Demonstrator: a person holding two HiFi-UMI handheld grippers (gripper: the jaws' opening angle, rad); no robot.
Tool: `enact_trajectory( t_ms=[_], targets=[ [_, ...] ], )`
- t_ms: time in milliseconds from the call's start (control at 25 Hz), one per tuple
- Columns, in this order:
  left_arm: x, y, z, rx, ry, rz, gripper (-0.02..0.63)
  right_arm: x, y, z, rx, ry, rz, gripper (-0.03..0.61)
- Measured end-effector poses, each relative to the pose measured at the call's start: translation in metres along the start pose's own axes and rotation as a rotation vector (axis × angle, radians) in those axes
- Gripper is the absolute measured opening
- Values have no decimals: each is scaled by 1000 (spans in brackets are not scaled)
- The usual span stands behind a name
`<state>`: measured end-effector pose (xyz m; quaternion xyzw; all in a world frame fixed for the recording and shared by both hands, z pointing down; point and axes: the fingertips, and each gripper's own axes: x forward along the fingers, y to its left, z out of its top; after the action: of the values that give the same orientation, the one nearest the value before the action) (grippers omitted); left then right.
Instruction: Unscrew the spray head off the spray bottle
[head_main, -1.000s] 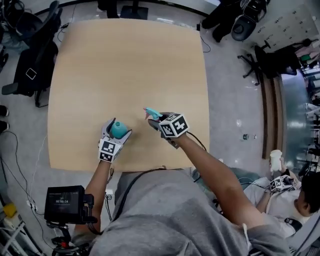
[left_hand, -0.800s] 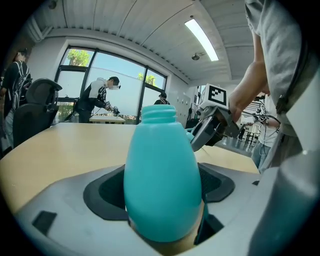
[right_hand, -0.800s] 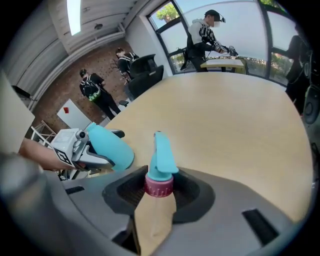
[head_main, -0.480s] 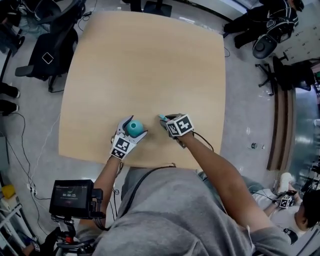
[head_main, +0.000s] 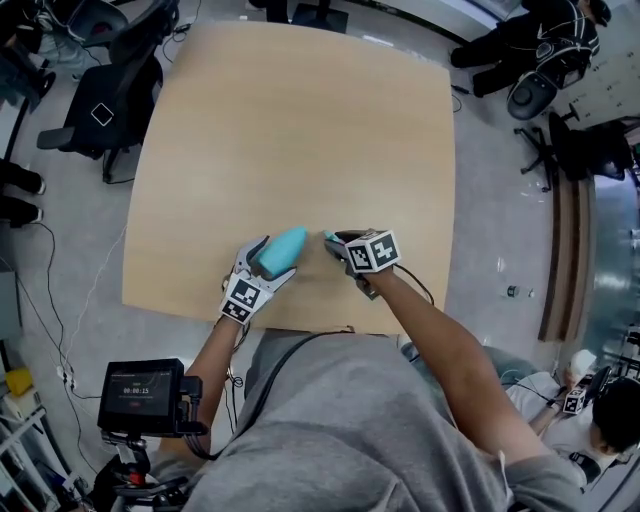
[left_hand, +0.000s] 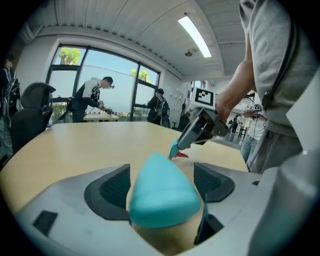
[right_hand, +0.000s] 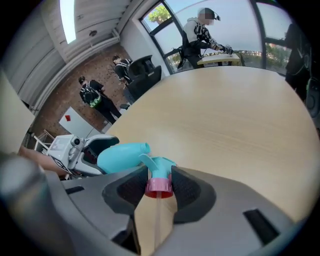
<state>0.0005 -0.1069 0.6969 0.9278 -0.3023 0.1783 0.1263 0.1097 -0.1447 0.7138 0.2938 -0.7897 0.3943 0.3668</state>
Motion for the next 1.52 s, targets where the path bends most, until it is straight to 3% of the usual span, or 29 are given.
enact_trajectory(
  t_ms=[160, 400, 760, 880, 1000, 1200, 1320, 1520],
  targets=[
    [4, 7, -11, 21, 34, 17, 394, 2, 9, -1, -7, -25, 14, 141],
    [1, 12, -20, -25, 33, 37, 394, 7, 12, -9, -9, -49, 8, 141],
    [-27, 24, -35, -229, -104, 26, 394, -2, 16, 10, -58, -119, -5, 141],
    [-30, 24, -37, -247, -115, -2, 394, 4, 51, 38, -162, -155, 77, 141],
    [-31, 23, -38, -263, -126, -7, 394, 27, 81, 55, -248, -100, 186, 141],
    [-33, 22, -38, -278, -147, 0, 394, 68, 79, 55, -143, 69, 309, 141],
    [-33, 20, -33, -284, -157, -5, 394, 73, 79, 51, -137, 142, 377, 141],
    [-37, 9, -37, -267, -145, -17, 396, 49, 111, 61, -137, 105, 529, 140]
  ],
)
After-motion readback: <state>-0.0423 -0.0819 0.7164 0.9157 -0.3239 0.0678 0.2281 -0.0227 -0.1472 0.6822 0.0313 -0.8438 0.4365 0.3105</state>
